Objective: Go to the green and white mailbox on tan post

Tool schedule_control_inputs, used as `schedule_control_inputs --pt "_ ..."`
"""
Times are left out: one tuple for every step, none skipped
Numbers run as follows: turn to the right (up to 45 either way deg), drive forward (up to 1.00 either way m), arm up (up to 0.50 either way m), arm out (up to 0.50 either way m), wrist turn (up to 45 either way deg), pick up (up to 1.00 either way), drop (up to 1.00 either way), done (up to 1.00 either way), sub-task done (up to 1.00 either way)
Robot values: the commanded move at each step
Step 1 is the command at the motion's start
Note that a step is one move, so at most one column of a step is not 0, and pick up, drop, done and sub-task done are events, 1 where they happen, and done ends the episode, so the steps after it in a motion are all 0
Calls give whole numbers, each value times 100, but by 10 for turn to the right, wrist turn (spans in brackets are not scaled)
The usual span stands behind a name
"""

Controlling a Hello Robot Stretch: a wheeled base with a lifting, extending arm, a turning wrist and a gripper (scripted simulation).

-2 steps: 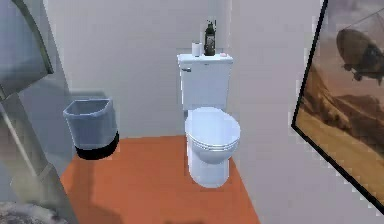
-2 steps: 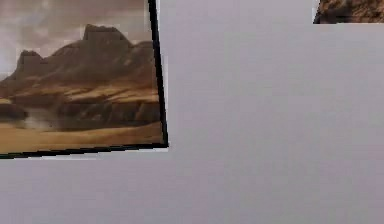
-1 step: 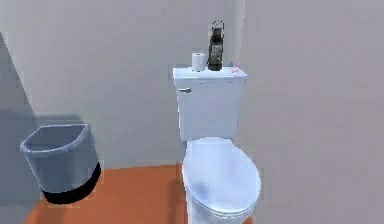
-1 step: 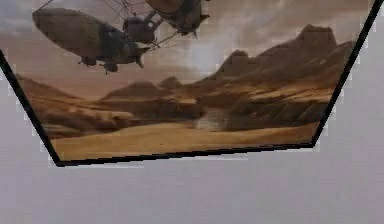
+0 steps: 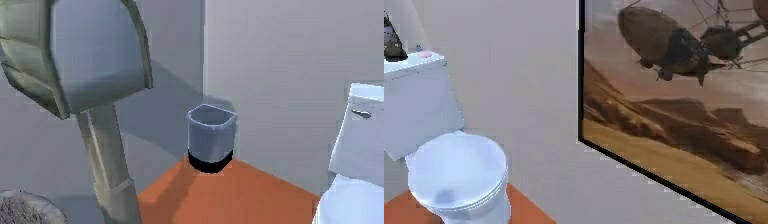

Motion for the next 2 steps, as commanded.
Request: schedule_control_inputs --pt "-270 0 0 0 0 0 0 0 0" --pt "0 0 0 0 0 0 0 100 0"
